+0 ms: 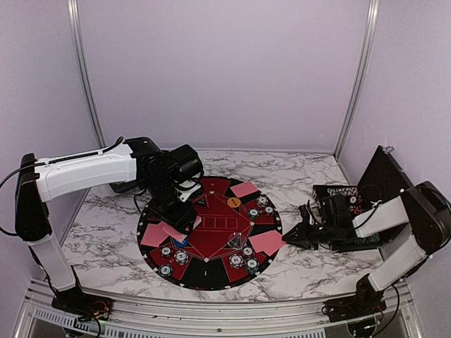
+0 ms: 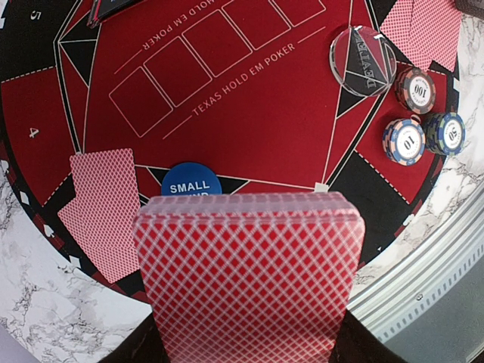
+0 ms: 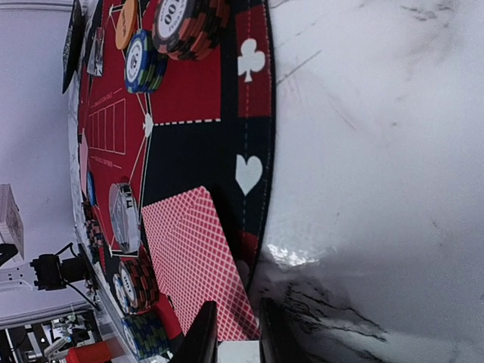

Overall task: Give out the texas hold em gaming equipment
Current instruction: Distribute the poker card in the dealer area.

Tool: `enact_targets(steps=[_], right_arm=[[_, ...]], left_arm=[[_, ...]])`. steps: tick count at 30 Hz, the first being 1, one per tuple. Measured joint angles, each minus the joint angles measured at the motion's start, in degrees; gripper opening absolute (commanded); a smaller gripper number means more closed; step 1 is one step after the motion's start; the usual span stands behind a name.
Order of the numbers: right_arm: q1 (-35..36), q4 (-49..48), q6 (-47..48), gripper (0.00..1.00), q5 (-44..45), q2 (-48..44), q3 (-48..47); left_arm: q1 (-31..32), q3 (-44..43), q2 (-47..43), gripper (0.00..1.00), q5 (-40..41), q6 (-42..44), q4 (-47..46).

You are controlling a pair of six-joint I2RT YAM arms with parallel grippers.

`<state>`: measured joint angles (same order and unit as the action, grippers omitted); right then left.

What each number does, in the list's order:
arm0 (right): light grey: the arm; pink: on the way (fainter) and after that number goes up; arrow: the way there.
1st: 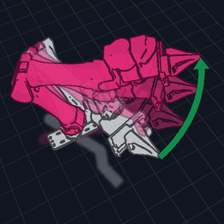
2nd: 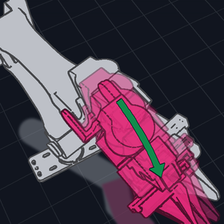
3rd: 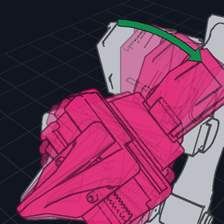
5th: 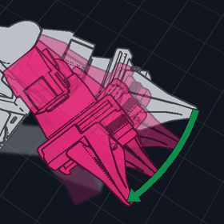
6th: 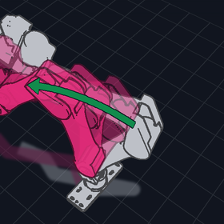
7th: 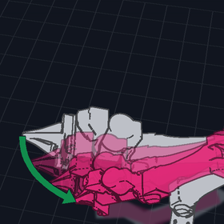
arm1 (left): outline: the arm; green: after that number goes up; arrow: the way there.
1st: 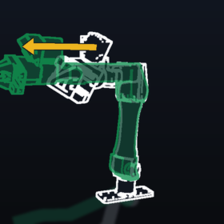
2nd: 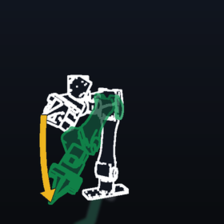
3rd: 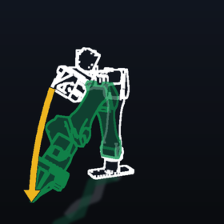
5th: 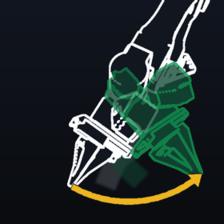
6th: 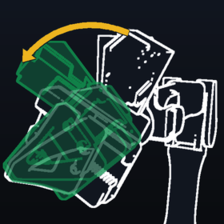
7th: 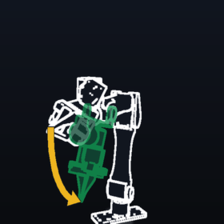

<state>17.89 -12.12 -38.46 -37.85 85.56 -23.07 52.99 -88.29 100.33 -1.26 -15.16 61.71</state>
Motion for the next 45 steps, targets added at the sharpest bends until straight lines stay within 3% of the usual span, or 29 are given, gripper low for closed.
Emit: enact_targets(steps=[8, 26, 45], right_arm=[[4.2, 8.2, 3.7, 0.24, 8.2, -1.5, -4.1], [6.3, 20.2, 6.1, 0.43, 17.8, -7.8, -7.1], [13.6, 15.0, 0.3, 0.47, 19.0, -13.5, -9.1]], left_arm=[[0.0, 0.0, 0.0, 0.53, 0.0, 0.0, 0.0], [0.0, 0.0, 0.0, 0.53, 0.0, 0.0, 0.0], [0.0, 0.0, 0.0, 0.53, -0.2, 0.2, 0.0]])
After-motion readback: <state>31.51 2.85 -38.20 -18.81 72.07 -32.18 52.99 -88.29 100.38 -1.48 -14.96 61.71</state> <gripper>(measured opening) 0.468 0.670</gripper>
